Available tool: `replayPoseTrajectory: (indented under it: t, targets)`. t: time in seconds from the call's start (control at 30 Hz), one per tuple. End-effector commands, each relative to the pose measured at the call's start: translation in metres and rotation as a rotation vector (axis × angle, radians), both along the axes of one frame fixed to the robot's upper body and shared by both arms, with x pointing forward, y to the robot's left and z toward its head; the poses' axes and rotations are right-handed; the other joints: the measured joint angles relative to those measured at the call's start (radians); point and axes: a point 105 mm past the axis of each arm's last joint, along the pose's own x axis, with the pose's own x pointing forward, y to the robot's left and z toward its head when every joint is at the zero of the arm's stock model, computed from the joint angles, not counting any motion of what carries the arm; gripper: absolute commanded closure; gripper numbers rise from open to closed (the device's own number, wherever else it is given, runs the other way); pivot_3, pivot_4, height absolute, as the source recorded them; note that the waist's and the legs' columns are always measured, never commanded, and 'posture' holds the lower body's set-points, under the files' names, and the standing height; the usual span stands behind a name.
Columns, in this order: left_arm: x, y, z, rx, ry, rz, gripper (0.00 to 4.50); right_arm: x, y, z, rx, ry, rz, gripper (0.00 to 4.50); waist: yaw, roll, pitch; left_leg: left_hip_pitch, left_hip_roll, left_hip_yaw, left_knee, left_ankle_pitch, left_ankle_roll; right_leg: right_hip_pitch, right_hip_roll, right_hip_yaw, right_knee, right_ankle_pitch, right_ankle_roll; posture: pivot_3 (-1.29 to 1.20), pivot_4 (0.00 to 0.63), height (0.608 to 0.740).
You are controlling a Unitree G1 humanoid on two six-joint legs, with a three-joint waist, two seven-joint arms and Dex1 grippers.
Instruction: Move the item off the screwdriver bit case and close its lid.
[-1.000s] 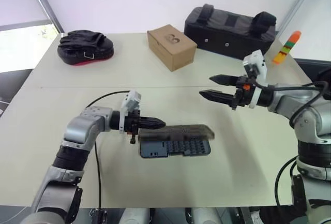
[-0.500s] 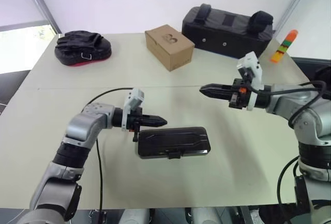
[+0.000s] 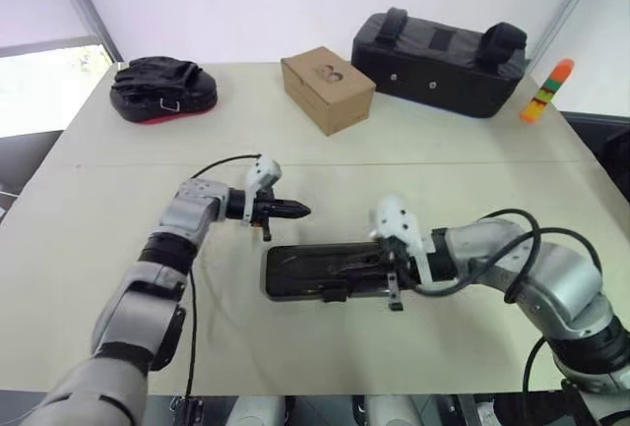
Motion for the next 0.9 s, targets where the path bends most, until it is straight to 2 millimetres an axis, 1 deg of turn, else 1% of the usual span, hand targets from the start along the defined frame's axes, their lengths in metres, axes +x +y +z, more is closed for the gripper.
replayPoseTrajectory:
  t: [0.03, 0.1, 0.2, 0.3, 0.4, 0.53, 0.63, 0.77, 0.9]
  targets:
    - [0.004, -0.012, 0.001, 0.025, -0.031, -0.043, 4.50, -0.013, 0.002, -0.002, -0.045, -0.058, 0.050, 4.46, -0.002, 0.000, 0.000, 0.000, 0.000, 0.000, 0.000, 0.000, 0.000, 0.000, 0.000, 0.000, 0.000, 0.000, 0.000, 0.00, 0.150, 0.740]
    - [0.004, -0.023, 0.000, 0.022, -0.030, -0.071, 4.50, -0.022, 0.002, -0.008, -0.072, -0.059, 0.074, 4.46, -0.003, 0.000, 0.000, 0.000, 0.000, 0.000, 0.000, 0.000, 0.000, 0.000, 0.000, 0.000, 0.000, 0.000, 0.000, 0.00, 0.150, 0.740]
    - [0.001, -0.035, 0.000, 0.017, -0.028, -0.115, 4.50, -0.028, 0.007, -0.016, -0.100, -0.075, 0.075, 4.46, -0.004, 0.000, 0.000, 0.000, 0.000, 0.000, 0.000, 0.000, 0.000, 0.000, 0.001, 0.000, 0.000, 0.000, 0.000, 0.00, 0.150, 0.740]
    - [0.002, -0.044, 0.003, 0.010, -0.038, -0.130, 4.50, -0.027, 0.008, -0.025, -0.147, -0.121, 0.044, 4.46, -0.004, 0.000, 0.000, 0.000, 0.001, 0.000, 0.000, 0.000, 0.000, 0.000, 0.002, 0.000, 0.001, 0.000, 0.000, 0.00, 0.150, 0.740]
    - [0.003, -0.051, 0.006, -0.008, -0.033, -0.130, 4.50, -0.019, 0.008, -0.033, -0.201, -0.184, -0.008, 4.46, -0.002, 0.000, 0.000, 0.000, 0.001, 0.000, 0.001, 0.000, 0.000, 0.000, 0.002, 0.000, 0.001, 0.000, 0.000, 0.00, 0.150, 0.740]
    - [0.002, -0.052, 0.004, -0.005, -0.020, -0.136, 4.50, -0.007, 0.009, -0.045, -0.282, -0.275, -0.079, 4.46, -0.004, 0.000, 0.000, 0.000, 0.001, 0.000, 0.001, 0.000, 0.000, 0.000, 0.002, 0.000, 0.001, 0.000, 0.000, 0.00, 0.150, 0.740]
    - [0.000, -0.051, 0.002, -0.002, 0.022, -0.148, 4.50, 0.001, 0.008, -0.049, -0.318, -0.312, -0.138, 4.46, -0.004, 0.000, 0.000, 0.000, 0.000, 0.000, 0.001, 0.000, 0.000, 0.000, 0.002, 0.000, 0.002, 0.000, 0.000, 0.00, 0.150, 0.740]
    - [-0.005, -0.045, -0.008, 0.085, 0.102, -0.177, 4.50, 0.005, 0.003, -0.054, -0.366, -0.316, -0.191, 4.46, -0.003, 0.000, 0.000, 0.000, 0.000, 0.000, 0.001, 0.000, 0.000, 0.000, 0.003, 0.000, 0.002, 0.000, 0.000, 0.00, 0.150, 0.740]
    - [-0.010, -0.038, -0.013, 0.164, 0.147, -0.226, 4.50, 0.006, 0.004, -0.054, -0.372, -0.306, -0.247, 4.46, -0.004, -0.001, 0.000, 0.001, 0.000, 0.000, 0.001, 0.000, 0.000, 0.000, 0.003, 0.000, 0.002, 0.000, 0.000, 0.00, 0.150, 0.740]
